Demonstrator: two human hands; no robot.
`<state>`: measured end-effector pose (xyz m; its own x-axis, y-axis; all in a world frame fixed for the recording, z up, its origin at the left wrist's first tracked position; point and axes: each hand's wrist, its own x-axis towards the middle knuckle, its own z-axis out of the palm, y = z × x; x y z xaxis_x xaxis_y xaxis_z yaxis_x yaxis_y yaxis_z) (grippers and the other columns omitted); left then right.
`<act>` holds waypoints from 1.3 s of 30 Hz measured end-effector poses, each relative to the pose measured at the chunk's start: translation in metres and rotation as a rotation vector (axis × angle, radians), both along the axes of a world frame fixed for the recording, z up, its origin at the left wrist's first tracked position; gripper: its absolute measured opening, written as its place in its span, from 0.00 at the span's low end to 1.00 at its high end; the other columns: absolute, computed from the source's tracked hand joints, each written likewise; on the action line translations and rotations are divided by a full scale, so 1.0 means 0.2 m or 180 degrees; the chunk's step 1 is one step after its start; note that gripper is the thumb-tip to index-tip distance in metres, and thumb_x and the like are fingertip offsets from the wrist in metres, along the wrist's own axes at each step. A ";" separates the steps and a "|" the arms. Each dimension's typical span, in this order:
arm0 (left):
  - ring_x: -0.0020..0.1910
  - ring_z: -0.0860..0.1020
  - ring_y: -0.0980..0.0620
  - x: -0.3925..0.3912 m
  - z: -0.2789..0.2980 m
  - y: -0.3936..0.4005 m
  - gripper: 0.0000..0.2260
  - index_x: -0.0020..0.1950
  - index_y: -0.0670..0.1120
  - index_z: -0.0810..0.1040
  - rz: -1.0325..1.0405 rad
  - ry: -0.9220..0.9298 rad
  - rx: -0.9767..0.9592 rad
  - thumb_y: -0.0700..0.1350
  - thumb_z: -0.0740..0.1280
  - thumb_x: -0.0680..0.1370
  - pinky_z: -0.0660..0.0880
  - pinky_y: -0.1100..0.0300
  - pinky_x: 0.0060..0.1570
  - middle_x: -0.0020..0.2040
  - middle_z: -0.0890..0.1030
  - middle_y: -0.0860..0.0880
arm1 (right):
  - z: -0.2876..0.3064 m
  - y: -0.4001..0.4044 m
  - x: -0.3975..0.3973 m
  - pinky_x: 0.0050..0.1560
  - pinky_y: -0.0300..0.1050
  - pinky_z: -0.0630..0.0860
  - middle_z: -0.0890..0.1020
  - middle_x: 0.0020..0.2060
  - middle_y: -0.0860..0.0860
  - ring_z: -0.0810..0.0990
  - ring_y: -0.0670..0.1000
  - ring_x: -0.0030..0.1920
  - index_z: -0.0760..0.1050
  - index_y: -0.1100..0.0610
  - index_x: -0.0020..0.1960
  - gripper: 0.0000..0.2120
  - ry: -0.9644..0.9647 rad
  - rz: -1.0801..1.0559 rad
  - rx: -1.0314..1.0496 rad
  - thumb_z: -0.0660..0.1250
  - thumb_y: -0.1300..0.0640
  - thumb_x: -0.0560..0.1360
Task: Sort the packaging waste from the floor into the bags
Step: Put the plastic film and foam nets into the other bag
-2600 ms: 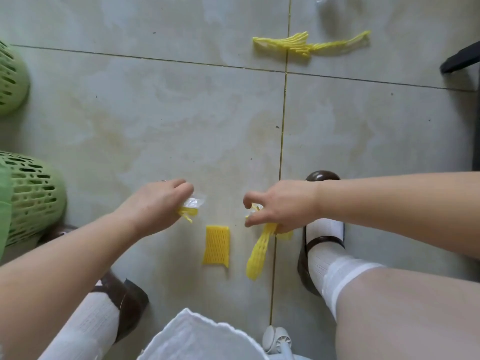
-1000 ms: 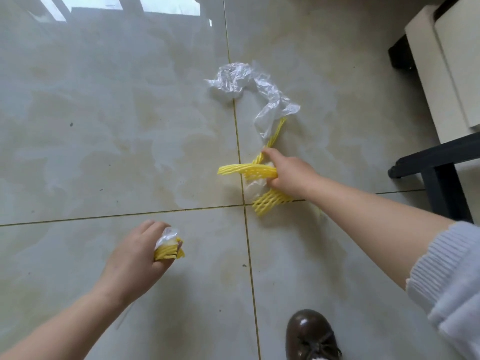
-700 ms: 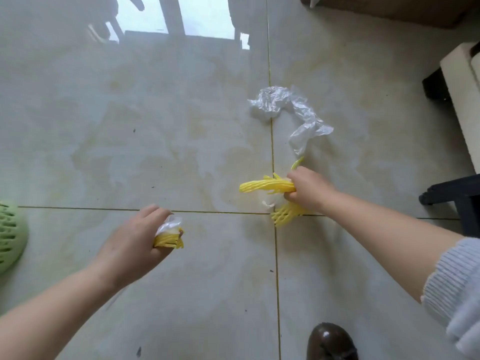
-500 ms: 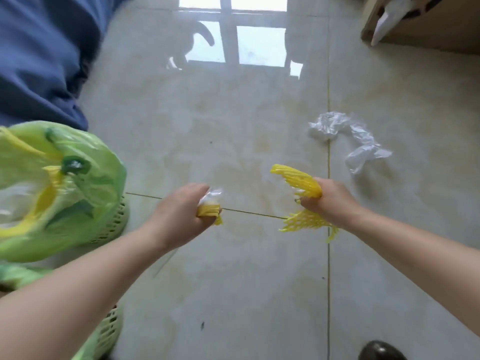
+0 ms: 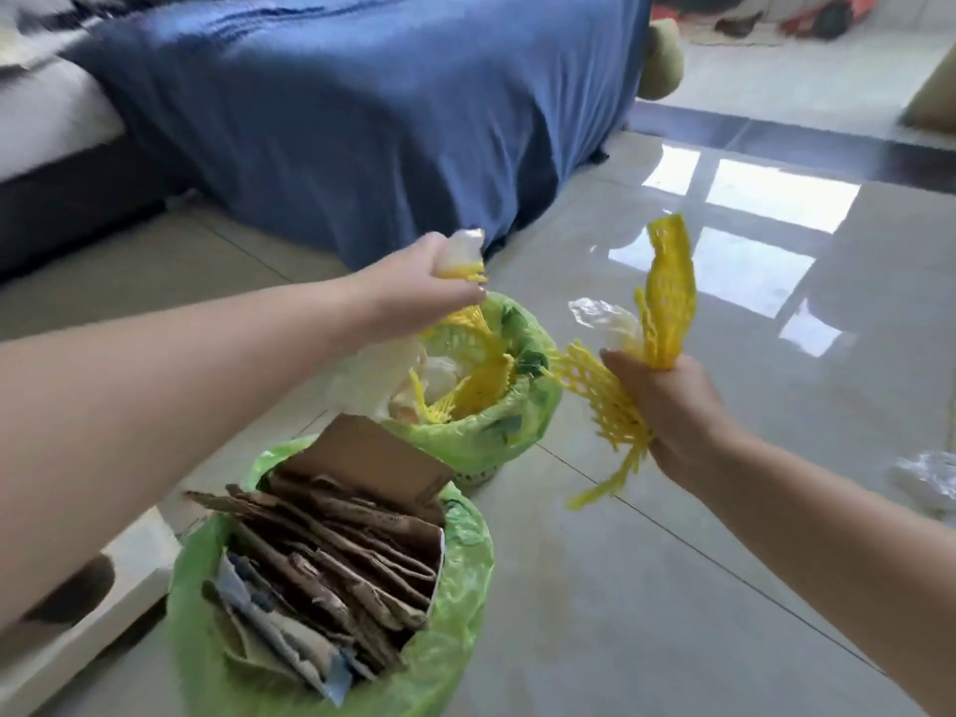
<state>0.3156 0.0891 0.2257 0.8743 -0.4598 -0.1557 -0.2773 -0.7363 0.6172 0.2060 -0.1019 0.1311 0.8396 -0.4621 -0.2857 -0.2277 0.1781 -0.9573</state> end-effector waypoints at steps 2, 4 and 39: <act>0.57 0.71 0.48 0.07 0.01 0.10 0.15 0.50 0.57 0.67 0.0383 0.0399 -0.0493 0.57 0.61 0.65 0.66 0.47 0.65 0.48 0.70 0.53 | 0.03 0.11 0.12 0.41 0.51 0.73 0.76 0.33 0.52 0.75 0.53 0.37 0.76 0.54 0.40 0.04 -0.0056 -0.0032 -0.0061 0.69 0.55 0.69; 0.58 0.68 0.51 0.13 -0.01 0.16 0.15 0.52 0.58 0.64 0.0447 0.0574 -0.0786 0.53 0.57 0.65 0.62 0.48 0.68 0.48 0.68 0.56 | 0.03 0.19 0.24 0.42 0.52 0.75 0.77 0.34 0.52 0.76 0.54 0.39 0.76 0.53 0.38 0.07 -0.0061 -0.0079 -0.0137 0.67 0.51 0.63; 0.49 0.77 0.47 0.63 -0.72 0.04 0.17 0.57 0.48 0.74 -0.1974 0.0322 0.3108 0.48 0.71 0.69 0.76 0.55 0.51 0.52 0.78 0.49 | -0.33 0.47 0.94 0.49 0.50 0.73 0.76 0.56 0.56 0.75 0.59 0.56 0.69 0.60 0.64 0.17 0.1660 0.4020 -0.4405 0.60 0.57 0.76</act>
